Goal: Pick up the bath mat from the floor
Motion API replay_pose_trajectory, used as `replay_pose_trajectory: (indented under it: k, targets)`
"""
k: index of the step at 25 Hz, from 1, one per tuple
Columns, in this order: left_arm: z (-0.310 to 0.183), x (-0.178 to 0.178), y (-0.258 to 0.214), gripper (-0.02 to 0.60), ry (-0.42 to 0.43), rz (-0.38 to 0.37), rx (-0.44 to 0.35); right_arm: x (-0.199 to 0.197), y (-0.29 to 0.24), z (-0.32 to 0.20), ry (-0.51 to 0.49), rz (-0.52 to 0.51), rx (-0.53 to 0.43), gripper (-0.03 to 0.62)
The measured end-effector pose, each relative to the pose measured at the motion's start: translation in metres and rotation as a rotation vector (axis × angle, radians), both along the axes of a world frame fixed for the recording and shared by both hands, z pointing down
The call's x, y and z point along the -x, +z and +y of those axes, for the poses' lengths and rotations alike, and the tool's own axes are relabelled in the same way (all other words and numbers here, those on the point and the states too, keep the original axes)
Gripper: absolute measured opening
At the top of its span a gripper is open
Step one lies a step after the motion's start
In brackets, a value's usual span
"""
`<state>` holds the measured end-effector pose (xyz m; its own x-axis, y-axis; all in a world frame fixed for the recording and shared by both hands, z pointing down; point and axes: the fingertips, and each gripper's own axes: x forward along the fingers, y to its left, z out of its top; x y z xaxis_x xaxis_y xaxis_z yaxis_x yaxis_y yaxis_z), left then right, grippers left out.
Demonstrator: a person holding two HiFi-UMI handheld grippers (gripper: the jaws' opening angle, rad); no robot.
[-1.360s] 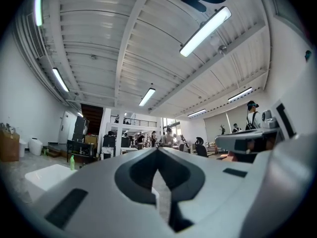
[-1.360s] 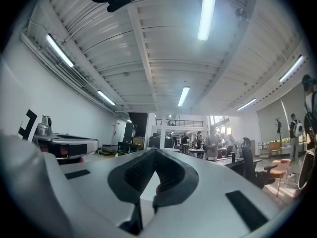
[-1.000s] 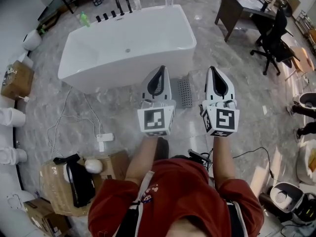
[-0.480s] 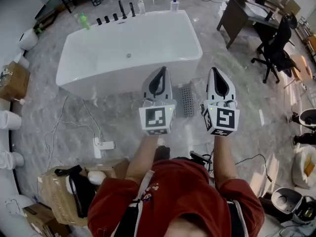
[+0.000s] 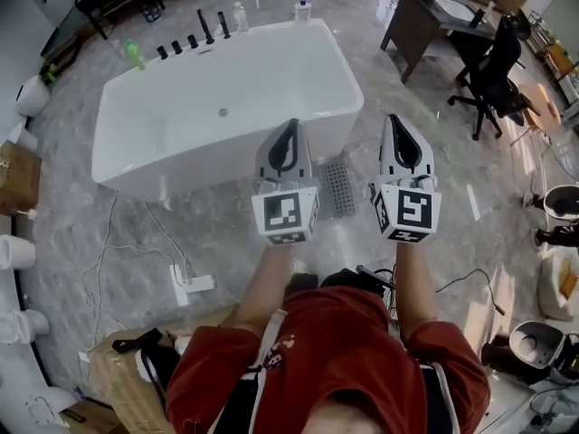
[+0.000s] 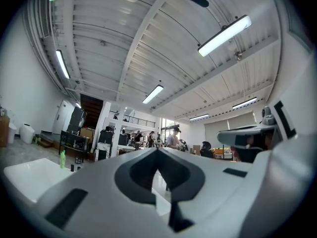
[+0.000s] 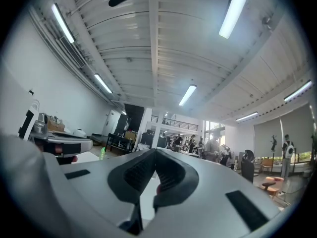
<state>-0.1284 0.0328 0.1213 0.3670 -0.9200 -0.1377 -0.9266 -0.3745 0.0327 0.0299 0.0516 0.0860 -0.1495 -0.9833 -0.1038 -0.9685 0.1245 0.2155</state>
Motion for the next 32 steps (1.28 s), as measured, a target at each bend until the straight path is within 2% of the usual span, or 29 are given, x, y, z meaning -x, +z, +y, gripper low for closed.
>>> replay_pose_trajectory:
  k: [6,14,22,27,32]
  targets:
    - [-0.015,0.002,0.005,0.014,0.013,-0.023,0.006,0.0,0.003,-0.014,0.024,-0.011,-0.003,0.012]
    - [-0.035,-0.03,0.009,0.014,0.012,-0.083,0.005,-0.029,0.014,-0.037,0.01,-0.06,-0.002,0.012]
    - [-0.069,-0.075,0.007,0.014,-0.016,-0.084,0.007,-0.08,0.019,-0.076,-0.017,-0.111,0.003,0.012]
    - [-0.095,-0.103,0.017,0.014,-0.039,-0.087,0.04,-0.118,0.028,-0.103,-0.009,-0.147,0.007,0.011]
    - [-0.12,-0.126,0.028,0.014,-0.08,-0.107,0.064,-0.143,0.04,-0.133,-0.046,-0.151,0.032,0.011]
